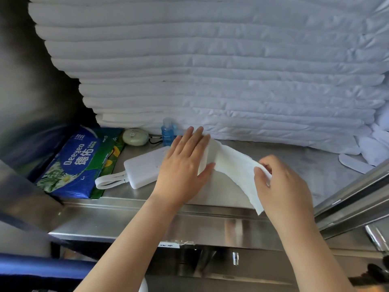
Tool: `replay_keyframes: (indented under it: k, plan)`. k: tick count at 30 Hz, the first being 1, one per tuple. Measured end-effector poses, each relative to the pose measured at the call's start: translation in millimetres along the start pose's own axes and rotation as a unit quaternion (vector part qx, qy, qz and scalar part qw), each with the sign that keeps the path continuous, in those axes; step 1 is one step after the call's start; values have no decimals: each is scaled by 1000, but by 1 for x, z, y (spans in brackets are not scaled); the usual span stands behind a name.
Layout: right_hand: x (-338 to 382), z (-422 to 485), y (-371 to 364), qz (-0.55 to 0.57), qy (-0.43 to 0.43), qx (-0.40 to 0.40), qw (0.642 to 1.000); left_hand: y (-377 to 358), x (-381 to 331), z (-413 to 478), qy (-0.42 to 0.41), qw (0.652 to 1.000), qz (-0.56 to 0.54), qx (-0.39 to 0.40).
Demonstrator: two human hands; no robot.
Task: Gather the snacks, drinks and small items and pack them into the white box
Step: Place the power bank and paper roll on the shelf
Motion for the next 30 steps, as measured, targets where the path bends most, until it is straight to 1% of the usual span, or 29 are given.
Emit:
replay_keyframes:
  k: [6, 10, 14, 17, 23, 30]
  plan:
    - [-3, -9, -1, 1, 3, 4, 1000, 4, -1, 6, 4, 1000, 11, 19]
    - [-2, -15, 4, 10, 15, -9, 1000, 6, -2, 8, 5, 1000, 24, 17]
    - [-1, -20, 8, 8, 23, -6, 1000, 7, -5, 8, 2, 999, 45, 8]
    - [4, -23, 11, 7, 36, -3, 999, 8, -6, 9, 7, 999, 49, 4]
    - [12, -33, 10, 12, 63, 2, 998, 9, -7, 10, 23, 999, 38, 18]
    - [21, -44, 6, 31, 105, 16, 994, 9, -6, 8, 8, 999, 46, 15]
Point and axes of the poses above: each hand's wrist, its own z-axis towards the middle knuckle, its own y-axis out of the back of the hand, x = y × z, the point moved 5 cm from there along z, towards the middle knuckle, and after that the axes turned 9 degrees about z, right-handed, at the moved point
